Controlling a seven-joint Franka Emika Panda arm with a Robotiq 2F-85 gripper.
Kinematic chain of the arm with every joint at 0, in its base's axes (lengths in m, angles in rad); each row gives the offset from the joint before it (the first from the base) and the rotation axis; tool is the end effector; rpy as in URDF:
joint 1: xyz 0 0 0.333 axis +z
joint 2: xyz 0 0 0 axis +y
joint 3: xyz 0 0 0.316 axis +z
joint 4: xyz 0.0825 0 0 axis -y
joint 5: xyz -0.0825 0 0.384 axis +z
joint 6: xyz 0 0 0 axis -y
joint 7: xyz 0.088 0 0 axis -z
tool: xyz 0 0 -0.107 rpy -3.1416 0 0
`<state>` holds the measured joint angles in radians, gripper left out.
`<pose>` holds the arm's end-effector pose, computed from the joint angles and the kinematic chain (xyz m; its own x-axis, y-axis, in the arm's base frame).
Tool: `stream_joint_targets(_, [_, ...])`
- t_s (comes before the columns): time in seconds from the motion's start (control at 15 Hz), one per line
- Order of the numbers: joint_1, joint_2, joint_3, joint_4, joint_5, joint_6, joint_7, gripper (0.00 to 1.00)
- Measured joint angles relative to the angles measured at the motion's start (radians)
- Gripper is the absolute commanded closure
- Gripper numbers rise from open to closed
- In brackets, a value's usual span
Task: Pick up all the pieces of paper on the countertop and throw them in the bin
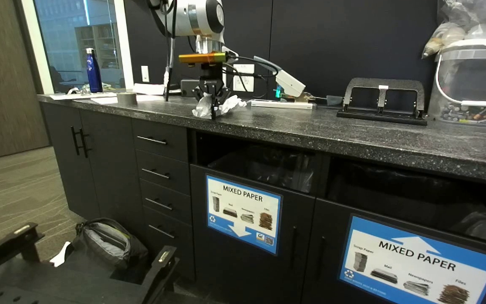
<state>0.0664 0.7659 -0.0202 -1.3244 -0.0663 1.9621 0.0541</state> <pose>0.7258 0.0324 0.2674 0.9920 0.0210 -0.1248 0.0309 -0.9964 0.0783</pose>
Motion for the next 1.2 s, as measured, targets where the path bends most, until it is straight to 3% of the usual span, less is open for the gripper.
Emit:
stream_joint_targets(0.47, [-0.037, -0.168, 0.001, -0.324, 0.011, 0.115, -0.028, 0.91])
stream_joint_targets(0.87, [-0.119, -0.3, 0.003, -0.653, 0.056, 0.19, -0.159, 0.9])
stream_joint_targets(1.2, [-0.182, -0.358, -0.007, -0.936, 0.054, 0.5, -0.261, 0.91])
